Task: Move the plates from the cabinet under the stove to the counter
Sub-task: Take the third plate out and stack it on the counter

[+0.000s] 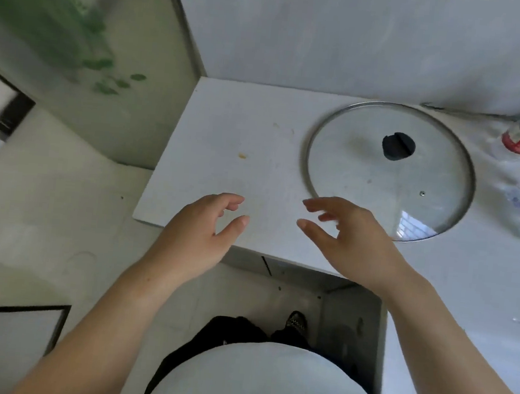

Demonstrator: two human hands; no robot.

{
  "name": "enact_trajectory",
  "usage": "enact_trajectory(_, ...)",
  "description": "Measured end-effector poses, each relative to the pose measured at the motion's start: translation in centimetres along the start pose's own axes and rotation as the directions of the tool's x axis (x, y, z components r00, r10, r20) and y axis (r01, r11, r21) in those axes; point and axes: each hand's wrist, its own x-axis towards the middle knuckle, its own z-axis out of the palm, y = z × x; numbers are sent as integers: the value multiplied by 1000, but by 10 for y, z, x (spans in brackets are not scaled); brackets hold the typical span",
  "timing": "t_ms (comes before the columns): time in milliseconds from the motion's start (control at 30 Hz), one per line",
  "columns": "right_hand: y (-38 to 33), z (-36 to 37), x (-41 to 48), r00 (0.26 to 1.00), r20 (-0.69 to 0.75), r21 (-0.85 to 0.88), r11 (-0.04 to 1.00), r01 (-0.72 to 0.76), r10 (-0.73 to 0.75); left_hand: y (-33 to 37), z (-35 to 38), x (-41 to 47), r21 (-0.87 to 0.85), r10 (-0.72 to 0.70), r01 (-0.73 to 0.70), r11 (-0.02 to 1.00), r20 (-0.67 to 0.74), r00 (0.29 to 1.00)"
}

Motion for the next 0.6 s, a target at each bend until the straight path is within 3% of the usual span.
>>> enact_trajectory(200, -41, 31, 44, 969, 204, -105, 981, 163, -139, -45, -19, -11, -140, -165, 145, 979, -142, 976)
enact_trajectory(600, -143, 108, 130, 911, 306, -223, 909, 353, -278, -142, -94, 12, -258, -253, 181, 949, -282, 925)
